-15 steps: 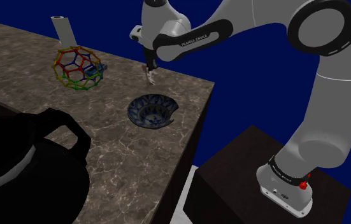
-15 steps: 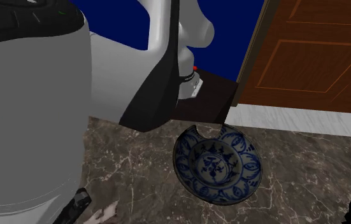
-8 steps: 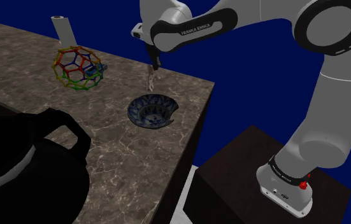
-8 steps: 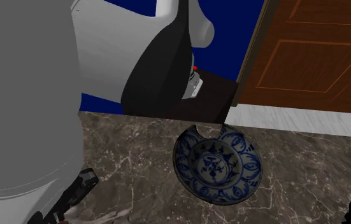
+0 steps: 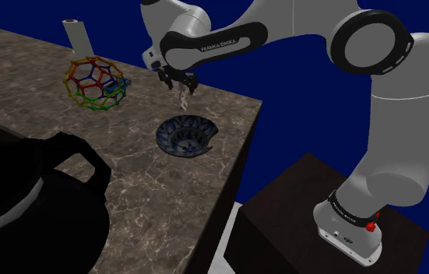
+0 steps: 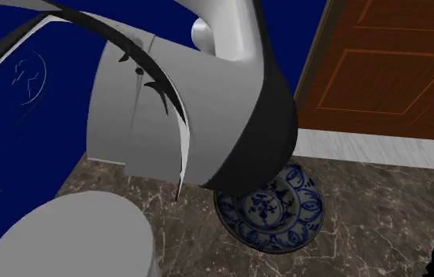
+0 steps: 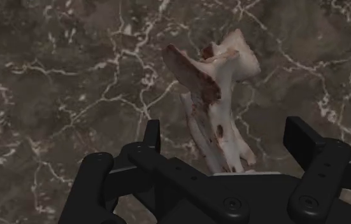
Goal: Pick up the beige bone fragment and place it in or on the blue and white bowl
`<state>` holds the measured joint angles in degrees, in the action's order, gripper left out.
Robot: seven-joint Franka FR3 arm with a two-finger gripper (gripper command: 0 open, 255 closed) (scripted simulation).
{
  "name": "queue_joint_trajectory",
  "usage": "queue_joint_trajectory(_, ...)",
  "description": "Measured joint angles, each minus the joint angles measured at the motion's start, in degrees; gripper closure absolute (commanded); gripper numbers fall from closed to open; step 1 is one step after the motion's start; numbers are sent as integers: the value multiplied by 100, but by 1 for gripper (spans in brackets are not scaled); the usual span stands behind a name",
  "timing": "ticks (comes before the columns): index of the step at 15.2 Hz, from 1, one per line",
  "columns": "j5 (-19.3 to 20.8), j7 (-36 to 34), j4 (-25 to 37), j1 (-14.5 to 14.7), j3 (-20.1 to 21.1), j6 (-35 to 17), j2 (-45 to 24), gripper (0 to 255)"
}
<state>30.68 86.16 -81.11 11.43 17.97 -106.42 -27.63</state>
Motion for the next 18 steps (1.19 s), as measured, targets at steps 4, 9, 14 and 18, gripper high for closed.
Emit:
queue_joint_trajectory(4,219,1009,8,-6,93,36,-200,0)
queue_joint_trajectory(9,286,1038,-134,-59,62,-184,-294,0)
queue_joint_trajectory(14,290,1042,-163,-73,58,-215,-291,0)
queue_joint_trajectory(18,290,1042,-163,-73,58,-215,-291,255)
